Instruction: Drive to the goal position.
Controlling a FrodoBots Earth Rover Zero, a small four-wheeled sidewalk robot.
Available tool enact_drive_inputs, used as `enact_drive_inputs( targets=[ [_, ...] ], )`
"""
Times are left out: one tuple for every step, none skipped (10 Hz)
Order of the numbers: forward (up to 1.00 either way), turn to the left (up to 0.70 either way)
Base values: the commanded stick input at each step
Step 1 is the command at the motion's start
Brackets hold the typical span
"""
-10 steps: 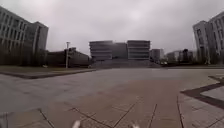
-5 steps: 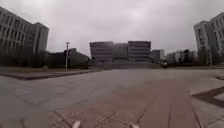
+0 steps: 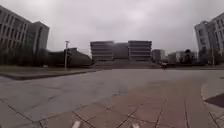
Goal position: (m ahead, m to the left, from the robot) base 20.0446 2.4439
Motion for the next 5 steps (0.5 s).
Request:
enact_drive_inputs(
  targets=[
    [0.7, 0.0],
    [0.7, 0.0],
    [0.7, 0.0],
    [0.7, 0.0],
    [0.7, 0.0]
  ],
)
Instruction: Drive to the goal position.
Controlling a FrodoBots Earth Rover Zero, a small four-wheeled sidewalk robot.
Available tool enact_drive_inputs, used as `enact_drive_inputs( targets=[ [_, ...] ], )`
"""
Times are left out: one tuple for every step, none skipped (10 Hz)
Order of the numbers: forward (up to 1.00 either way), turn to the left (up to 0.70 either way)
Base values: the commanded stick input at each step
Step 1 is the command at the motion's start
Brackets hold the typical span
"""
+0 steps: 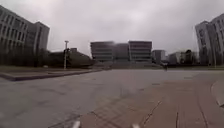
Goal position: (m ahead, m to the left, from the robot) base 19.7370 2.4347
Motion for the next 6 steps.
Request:
enact_drive_inputs(
  targets=[
    [0.7, 0.0],
    [0.7, 0.0],
    [0.7, 0.0],
    [0.7, 0.0],
    [0.7, 0.0],
    [0.7, 0.0]
  ],
)
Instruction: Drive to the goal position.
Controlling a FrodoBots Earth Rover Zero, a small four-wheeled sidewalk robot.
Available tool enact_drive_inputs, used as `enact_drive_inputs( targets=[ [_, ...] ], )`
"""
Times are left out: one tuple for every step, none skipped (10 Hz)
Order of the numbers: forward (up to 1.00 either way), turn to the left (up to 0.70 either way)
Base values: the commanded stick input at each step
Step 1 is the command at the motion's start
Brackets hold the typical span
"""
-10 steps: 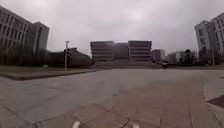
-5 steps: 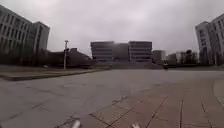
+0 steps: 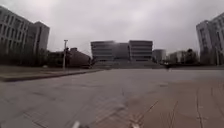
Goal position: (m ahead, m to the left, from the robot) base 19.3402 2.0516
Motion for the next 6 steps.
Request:
enact_drive_inputs(
  targets=[
    [0.7, 0.0],
    [0.7, 0.0],
    [0.7, 0.0],
    [0.7, 0.0],
    [0.7, 0.0],
    [0.7, 0.0]
  ],
)
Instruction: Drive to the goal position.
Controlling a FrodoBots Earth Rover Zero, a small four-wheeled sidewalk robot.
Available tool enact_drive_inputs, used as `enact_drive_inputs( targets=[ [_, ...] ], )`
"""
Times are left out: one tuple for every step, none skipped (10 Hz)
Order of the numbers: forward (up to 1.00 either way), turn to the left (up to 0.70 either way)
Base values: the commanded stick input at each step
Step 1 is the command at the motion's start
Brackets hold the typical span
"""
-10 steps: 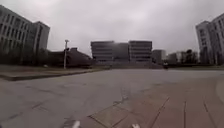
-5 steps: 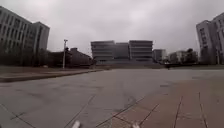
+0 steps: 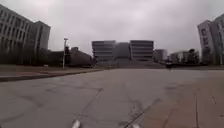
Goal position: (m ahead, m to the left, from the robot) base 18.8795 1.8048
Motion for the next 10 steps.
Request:
enact_drive_inputs(
  targets=[
    [0.7, 0.0],
    [0.7, 0.0],
    [0.7, 0.0],
    [0.7, 0.0],
    [0.7, 0.0],
    [0.7, 0.0],
    [0.7, 0.0],
    [0.7, 0.0],
    [0.7, 0.0],
    [0.7, 0.0]
  ],
)
